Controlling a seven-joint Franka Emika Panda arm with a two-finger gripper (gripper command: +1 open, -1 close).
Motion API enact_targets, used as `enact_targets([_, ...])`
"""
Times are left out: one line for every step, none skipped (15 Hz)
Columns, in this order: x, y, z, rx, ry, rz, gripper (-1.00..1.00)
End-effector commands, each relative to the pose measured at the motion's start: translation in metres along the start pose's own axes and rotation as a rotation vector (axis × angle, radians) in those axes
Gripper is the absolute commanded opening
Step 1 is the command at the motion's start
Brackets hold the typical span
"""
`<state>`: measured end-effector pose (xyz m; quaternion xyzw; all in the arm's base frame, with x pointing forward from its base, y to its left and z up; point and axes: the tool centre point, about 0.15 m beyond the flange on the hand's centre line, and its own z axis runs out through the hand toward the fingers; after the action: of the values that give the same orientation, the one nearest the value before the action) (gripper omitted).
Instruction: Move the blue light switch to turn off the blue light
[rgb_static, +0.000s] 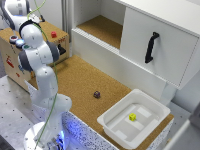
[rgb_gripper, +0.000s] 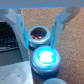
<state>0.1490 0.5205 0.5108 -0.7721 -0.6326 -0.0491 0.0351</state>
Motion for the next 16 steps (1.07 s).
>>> enact_targets([0.024,0.008,0.016,-0.080,-0.145,0.090,-1.00])
enact_targets([0.025,0.014,0.023,-0.078,-0.161,0.108,-1.00])
enact_targets([0.026,0.018,0.030,-0.063,-0.148,0.134,-1.00])
enact_targets([0.028,0.019,0.035,-0.055,-0.158,0.140,-1.00])
enact_targets([0.032,0.019,0.040,-0.036,-0.154,0.146,-1.00])
enact_targets([0.035,0.017,0.046,-0.030,-0.171,0.146,-1.00])
enact_targets([0.035,0.016,0.052,-0.015,-0.175,0.150,-1.00])
enact_targets([0.034,0.014,0.061,-0.004,-0.190,0.152,-1.00])
enact_targets([0.033,0.014,0.068,0.012,-0.187,0.165,-1.00])
enact_targets([0.031,0.015,0.073,0.014,-0.195,0.174,-1.00])
enact_targets([0.031,0.015,0.076,0.024,-0.198,0.177,-1.00])
enact_targets([0.030,0.014,0.075,0.027,-0.198,0.177,-1.00])
enact_targets([0.027,0.011,0.062,0.013,-0.197,0.184,-1.00])
enact_targets([0.026,0.007,0.044,-0.013,-0.186,0.185,-1.00])
enact_targets([0.024,0.001,0.014,-0.044,-0.163,0.193,-1.00])
enact_targets([0.022,-0.003,-0.009,-0.068,-0.160,0.203,-1.00])
